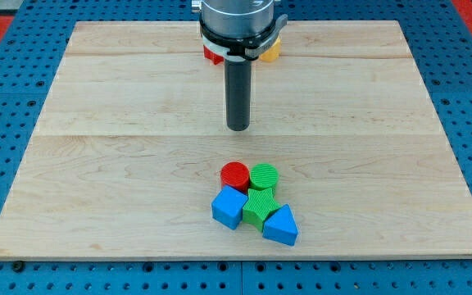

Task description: Arrange a group of blocks in a line

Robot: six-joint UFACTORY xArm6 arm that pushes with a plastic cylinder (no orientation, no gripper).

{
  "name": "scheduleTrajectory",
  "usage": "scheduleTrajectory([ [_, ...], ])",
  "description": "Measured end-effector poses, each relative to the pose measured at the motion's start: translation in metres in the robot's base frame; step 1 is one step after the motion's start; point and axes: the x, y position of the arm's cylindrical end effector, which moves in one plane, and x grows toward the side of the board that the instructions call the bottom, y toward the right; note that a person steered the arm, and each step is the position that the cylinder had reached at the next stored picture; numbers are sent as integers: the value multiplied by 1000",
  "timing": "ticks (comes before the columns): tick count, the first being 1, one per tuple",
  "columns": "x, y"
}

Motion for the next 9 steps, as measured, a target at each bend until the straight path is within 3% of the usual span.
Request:
scheduleTrajectory([
  [2,1,24],
  [3,37,110],
  [4,106,148],
  [5,191,137],
  [6,184,48],
  [7,126,16],
  [8,84,15],
  [9,75,10],
])
